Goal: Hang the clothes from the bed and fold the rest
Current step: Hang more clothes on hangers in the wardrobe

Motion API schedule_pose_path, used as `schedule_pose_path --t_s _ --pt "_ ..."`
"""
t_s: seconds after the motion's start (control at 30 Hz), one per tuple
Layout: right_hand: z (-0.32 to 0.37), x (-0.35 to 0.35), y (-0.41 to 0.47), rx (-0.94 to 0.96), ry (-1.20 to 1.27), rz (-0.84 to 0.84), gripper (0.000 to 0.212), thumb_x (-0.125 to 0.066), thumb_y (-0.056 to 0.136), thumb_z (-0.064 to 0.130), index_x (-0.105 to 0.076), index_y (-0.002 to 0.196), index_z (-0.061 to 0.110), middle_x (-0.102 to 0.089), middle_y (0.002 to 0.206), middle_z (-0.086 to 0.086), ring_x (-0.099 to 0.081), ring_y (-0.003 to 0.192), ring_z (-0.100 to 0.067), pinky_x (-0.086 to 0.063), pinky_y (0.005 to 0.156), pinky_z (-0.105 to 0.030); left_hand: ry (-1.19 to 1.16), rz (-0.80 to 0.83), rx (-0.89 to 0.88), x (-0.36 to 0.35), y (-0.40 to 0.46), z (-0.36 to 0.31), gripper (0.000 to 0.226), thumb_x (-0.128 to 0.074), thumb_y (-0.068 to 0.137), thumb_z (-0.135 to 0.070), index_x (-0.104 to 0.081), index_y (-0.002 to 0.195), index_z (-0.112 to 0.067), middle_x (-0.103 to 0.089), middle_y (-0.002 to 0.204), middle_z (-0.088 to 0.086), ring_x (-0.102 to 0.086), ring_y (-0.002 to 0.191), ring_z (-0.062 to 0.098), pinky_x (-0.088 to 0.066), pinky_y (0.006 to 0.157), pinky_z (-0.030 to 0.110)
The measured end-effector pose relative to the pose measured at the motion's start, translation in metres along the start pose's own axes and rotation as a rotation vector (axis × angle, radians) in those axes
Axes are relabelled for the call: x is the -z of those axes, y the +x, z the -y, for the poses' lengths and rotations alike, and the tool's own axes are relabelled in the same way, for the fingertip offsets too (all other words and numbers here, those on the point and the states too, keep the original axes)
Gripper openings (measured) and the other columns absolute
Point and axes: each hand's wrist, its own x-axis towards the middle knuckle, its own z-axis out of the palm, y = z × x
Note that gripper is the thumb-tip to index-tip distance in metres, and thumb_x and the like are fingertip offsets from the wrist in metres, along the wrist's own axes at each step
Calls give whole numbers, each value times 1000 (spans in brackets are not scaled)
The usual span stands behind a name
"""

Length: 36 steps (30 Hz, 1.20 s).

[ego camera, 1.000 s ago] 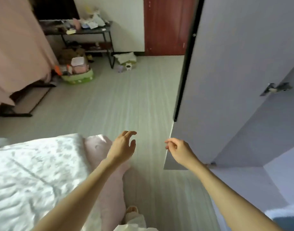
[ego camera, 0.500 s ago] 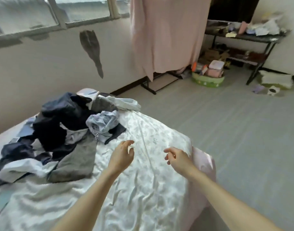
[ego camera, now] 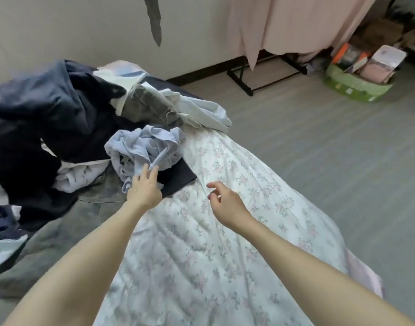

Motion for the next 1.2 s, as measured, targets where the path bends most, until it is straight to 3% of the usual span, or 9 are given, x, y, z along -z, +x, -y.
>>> schedule_pose_path --t_s 0.13,0.23,0.37,0.57,0.67,0.73,0.93,1.07,1.2 --pt "-31 -18 28 -5 11 22 37 -30 96 21 -45 130 24 -57 116 3 -55 90 -15 -44 73 -31 -3 -34 101 -20 49 12 69 -48 91 -11 -11 146 -29 13 156 -5 3 140 40 -28 103 56" --pt "-50 -23 36 -46 97 25 35 -31 96 18 -49 126 23 -59 104 6 -58 91 -15 -41 67 -25 -49 -197 130 -25 60 16 26 -47 89 -3 -52 115 -3 -34 141 15 -35 119 41 -38 85 47" --pt "-51 -15 36 -235 463 -46 30 -39 98 19 -53 123 13 -61 93 5 -60 81 -12 -48 70 -25 -370 -431 -166 -27 22 -13 13 -50 87 4 -49 75 3 -53 80 23 -49 84 37 -33 67 37" --pt "-28 14 10 -448 997 187 57 -61 84 45 -41 131 23 -52 123 -11 -56 112 -30 -52 87 -43 -479 -377 -724 -32 -106 -61 19 -53 85 -7 -53 67 -3 -50 65 5 -45 66 17 -38 57 25" --pt "-20 10 -27 -422 798 188 14 -61 86 8 -60 99 3 -64 86 -9 -61 80 -18 -51 65 -21 -475 -197 -874 -42 -168 -72 7 -59 78 -3 -60 71 -4 -55 69 4 -50 64 20 -43 53 28" --pt "-30 9 -59 -410 690 116 25 -48 82 -10 -66 89 6 -67 74 -3 -61 70 -14 -50 57 -17 -537 -139 -864 -45 -200 -73 5 -60 78 -9 -64 75 -8 -60 76 -1 -50 61 13 -43 51 21" --pt "-120 27 -179 -307 -130 257 49 -38 79 -5 -69 103 24 -61 98 6 -55 94 -14 -43 78 -25 -449 -291 -514 -54 -215 -72 20 -56 82 -17 -68 94 -7 -65 99 5 -60 85 18 -52 66 30" --pt "-168 42 -225 -492 -198 23 46 -39 80 -4 -69 103 22 -65 107 -7 -57 103 -27 -45 87 -30 -110 63 -385 -85 -190 -68 61 -62 84 -35 -40 139 -21 -33 147 5 -27 135 31 -26 105 47" --pt "-189 47 -239 -579 -149 -175 48 -39 85 -2 -67 115 23 -60 116 -12 -54 110 -28 -34 79 -21 276 386 -454 -115 -185 -67 56 -52 87 -38 -33 139 -30 -31 144 -3 -19 137 22 -9 109 55"
